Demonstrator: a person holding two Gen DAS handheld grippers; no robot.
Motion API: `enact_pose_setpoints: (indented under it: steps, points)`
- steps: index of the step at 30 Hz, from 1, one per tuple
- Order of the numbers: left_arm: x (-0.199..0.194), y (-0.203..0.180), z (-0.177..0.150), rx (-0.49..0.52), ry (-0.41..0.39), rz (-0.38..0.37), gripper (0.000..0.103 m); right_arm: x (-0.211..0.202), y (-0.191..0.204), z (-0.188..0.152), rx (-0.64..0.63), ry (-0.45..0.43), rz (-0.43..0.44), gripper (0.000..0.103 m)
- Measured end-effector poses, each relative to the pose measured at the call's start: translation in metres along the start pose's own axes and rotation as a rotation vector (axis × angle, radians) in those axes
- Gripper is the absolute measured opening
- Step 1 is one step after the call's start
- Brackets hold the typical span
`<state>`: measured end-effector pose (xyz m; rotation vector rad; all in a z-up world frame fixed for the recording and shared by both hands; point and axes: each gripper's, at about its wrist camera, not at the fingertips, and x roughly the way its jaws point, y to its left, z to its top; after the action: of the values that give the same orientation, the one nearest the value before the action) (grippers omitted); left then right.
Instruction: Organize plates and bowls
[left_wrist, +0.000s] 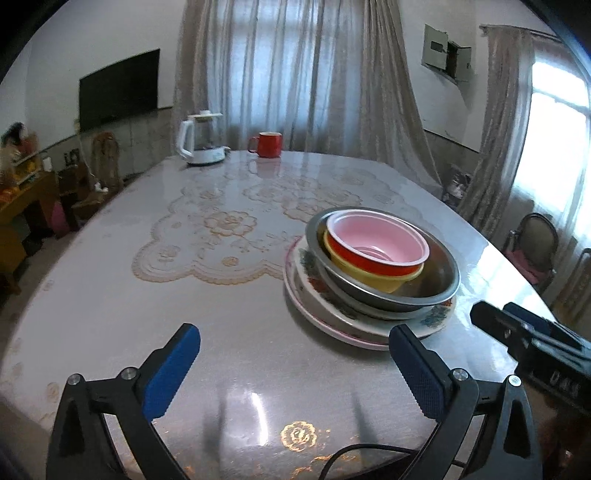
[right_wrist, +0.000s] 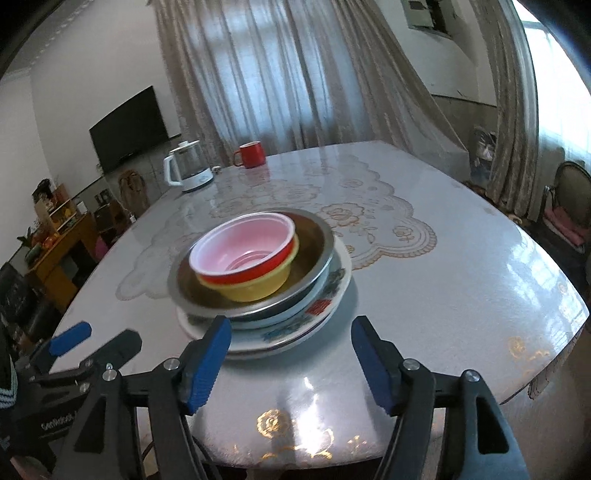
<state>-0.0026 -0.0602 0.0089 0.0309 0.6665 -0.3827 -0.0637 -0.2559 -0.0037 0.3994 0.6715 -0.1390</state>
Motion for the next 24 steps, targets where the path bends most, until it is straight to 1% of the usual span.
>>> enact_pose_setpoints:
  steps: [3,6,9,13,14,15,20,24]
  points:
    - [-0.006,-0.001,-0.002,0.005,-0.023,0.035,0.103,-0.001,0.005,-0.007,-0.003,-0.001,0.013,0.071]
    - [-0.012,-0.004,-0.007,0.024,-0.044,0.092,0.103,-0.001,0.01,-0.014,-0.013,-0.002,0.012,0.072]
    - [-0.015,-0.002,-0.01,0.017,-0.052,0.094,0.103,-0.004,0.016,-0.019,-0.022,-0.017,0.008,0.075]
    - [-0.016,0.004,-0.012,-0.022,-0.046,0.062,0.103,-0.011,0.019,-0.023,-0.025,-0.048,-0.007,0.077]
    - [-0.016,0.005,-0.012,-0.027,-0.045,0.064,0.103,-0.012,0.02,-0.023,-0.027,-0.053,-0.012,0.081]
    - [-0.016,0.006,-0.013,-0.032,-0.046,0.068,0.103,-0.013,0.02,-0.024,-0.029,-0.056,-0.019,0.082]
    - [-0.016,0.012,-0.013,-0.052,-0.045,0.145,0.103,-0.013,0.021,-0.027,-0.036,-0.05,-0.05,0.083]
    - [-0.015,0.015,-0.015,-0.06,-0.035,0.177,0.103,-0.01,0.021,-0.029,-0.034,-0.039,-0.052,0.083]
